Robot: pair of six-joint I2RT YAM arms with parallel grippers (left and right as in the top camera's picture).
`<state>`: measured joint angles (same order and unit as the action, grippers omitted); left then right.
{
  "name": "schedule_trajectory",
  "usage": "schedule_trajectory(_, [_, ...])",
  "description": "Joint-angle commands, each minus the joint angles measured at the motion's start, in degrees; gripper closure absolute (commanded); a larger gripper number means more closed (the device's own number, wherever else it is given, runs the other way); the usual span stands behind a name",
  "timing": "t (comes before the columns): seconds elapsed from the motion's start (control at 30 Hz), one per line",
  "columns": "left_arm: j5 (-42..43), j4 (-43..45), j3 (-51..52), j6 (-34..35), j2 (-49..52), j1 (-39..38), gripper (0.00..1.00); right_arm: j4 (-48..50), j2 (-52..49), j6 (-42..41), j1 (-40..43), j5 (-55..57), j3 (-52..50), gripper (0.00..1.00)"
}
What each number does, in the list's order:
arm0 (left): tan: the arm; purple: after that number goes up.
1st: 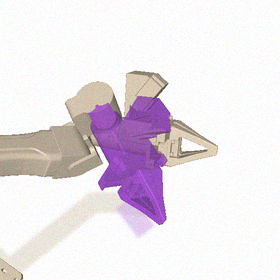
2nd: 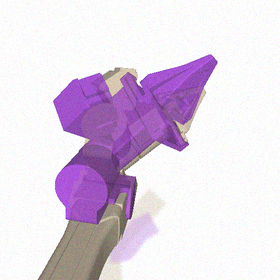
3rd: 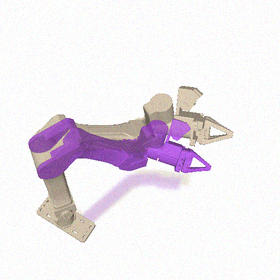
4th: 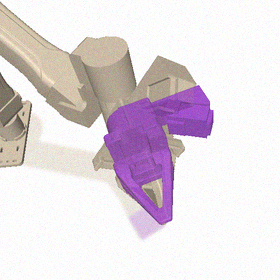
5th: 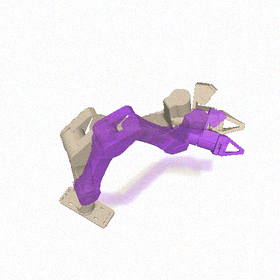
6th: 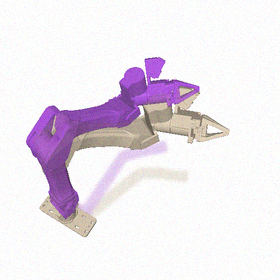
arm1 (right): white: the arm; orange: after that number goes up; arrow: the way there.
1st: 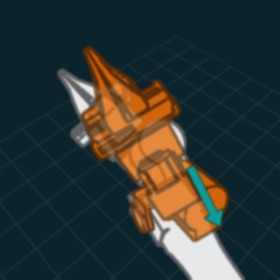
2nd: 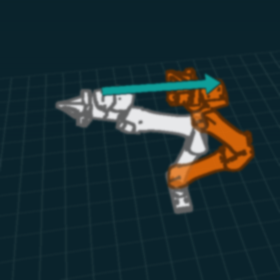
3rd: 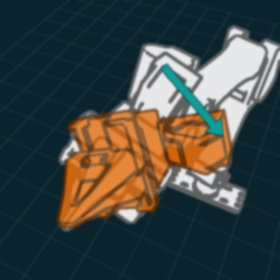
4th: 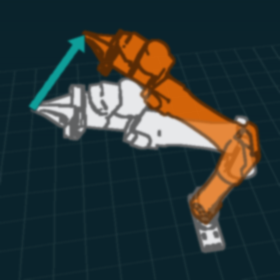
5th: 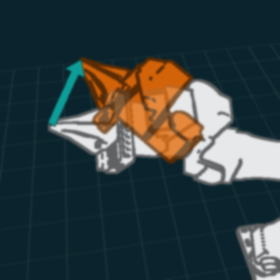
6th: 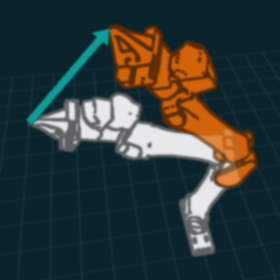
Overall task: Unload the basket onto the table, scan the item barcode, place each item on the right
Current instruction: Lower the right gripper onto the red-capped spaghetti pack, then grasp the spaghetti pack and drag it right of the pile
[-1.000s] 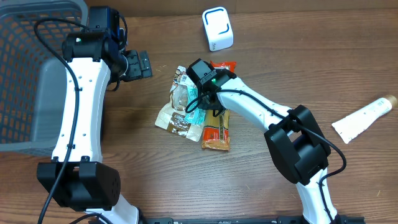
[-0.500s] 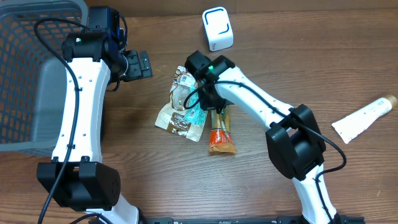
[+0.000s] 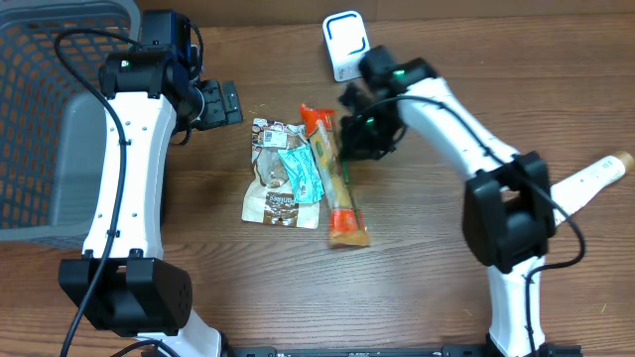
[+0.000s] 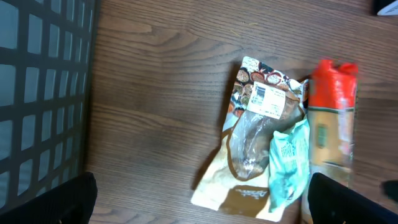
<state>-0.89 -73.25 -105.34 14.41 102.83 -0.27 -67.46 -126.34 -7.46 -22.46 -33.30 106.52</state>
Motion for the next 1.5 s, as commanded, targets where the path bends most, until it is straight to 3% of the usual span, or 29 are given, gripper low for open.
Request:
schedule_trajectory(0.0, [0.31, 0.04, 0.31, -1.14, 0.24, -0.13, 0.00, 3.23, 2.82, 1.79, 4.85, -6.86, -6.36, 0.96])
schedule_trajectory(0.23, [0.31, 0.04, 0.31, -1.14, 0.24, -0.13, 0.00, 5.90, 2.82, 1.79, 12.44, -3.61, -12.35, 0.96])
schedule_trajectory(0.4, [0.31, 0.04, 0.31, -1.14, 0.24, -0.13, 0.00, 5.11, 4.98, 1.99, 9.94, 1.64, -9.33, 0.80])
schedule_trajectory(0.57, [0.31, 0.04, 0.31, -1.14, 0.24, -0.13, 0.01, 3.69, 6.78, 1.64, -3.50, 17.25, -6.60, 0.56])
schedule_trajectory(0.83, [0.31, 0.04, 0.31, -1.14, 0.24, -0.13, 0.00, 2.21, 6.78, -3.10, -18.32, 35.65, -6.67, 0.49])
schedule_trajectory(1.03, [0.33, 0.04, 0.31, -1.14, 0.24, -0.13, 0.00, 1.60, 6.64, -5.01, -24.83, 45.94, -8.35, 0.36])
schedule_trajectory(1.37, [0.33, 0.04, 0.31, -1.14, 0.24, -0.13, 0.00, 4.13, 3.45, -4.70, -27.45, 52.02, -15.63, 0.36])
schedule_trajectory(1.43, [0.31, 0.04, 0.31, -1.14, 0.24, -0.13, 0.00, 3.96, 3.23, -4.70, -27.36, 52.15, -15.93, 0.46])
schedule_trajectory(1.47, [0.31, 0.04, 0.31, -1.14, 0.24, -0.13, 0.00, 4.04, 3.19, -4.72, -27.32, 52.37, -16.22, 0.56])
